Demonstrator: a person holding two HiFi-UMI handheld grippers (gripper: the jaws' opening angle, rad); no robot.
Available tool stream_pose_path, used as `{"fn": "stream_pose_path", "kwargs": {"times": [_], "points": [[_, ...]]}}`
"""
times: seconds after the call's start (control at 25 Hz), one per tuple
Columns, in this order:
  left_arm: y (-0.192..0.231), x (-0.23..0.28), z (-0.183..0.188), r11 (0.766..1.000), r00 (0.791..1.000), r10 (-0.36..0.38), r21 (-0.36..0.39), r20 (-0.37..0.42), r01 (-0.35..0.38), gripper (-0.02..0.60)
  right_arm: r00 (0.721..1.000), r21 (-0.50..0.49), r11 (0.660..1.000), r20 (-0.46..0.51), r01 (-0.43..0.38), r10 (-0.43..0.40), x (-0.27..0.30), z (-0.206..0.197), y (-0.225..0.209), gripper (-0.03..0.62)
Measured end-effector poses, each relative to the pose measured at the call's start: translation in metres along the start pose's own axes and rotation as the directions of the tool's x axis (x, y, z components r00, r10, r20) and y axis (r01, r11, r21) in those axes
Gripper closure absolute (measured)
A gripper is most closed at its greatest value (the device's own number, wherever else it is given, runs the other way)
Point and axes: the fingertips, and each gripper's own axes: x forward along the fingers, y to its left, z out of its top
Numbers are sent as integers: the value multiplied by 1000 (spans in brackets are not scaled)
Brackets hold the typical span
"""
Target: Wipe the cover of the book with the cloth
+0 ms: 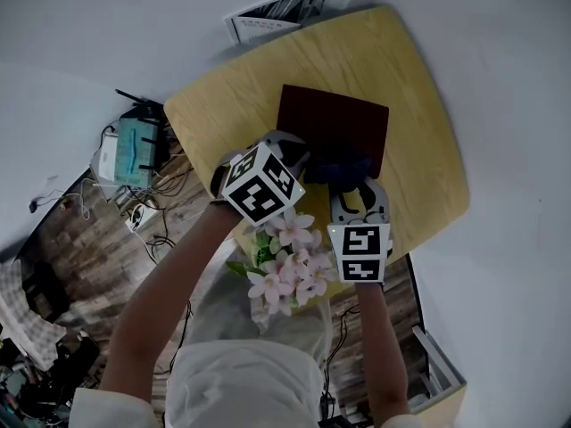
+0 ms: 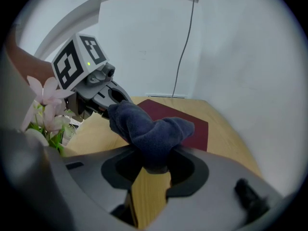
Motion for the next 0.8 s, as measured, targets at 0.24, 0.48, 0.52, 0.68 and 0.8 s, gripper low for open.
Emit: {"fn": "stream_pose_path", "kwargs": {"times": [0.24,0.48,0.52,0.68,0.8], "points": [[0,0,0,1000,1000,3,7,8,-3,571,1000,-27,1000,-9,11,-11,8,4,-2,447],[0,-1,1,1000,1000,1,8,10,-1,571,1000,-24,1000,-15,19,-19,19,13,-13,447],[0,-1,1,1000,1000,-2,8,10,2,571,1000,-28,999,-15,21,-22,21,15,-16,447],[0,-1,0,1000,1000,-13,7,8,13,571,1000,-40,999,-12,26,-27,31,23,-23,447],[0,-1,0,1000,1000,-19,4,9,19,571,999,-13,1000,-16,27,-28,39,29,-31,447]]}}
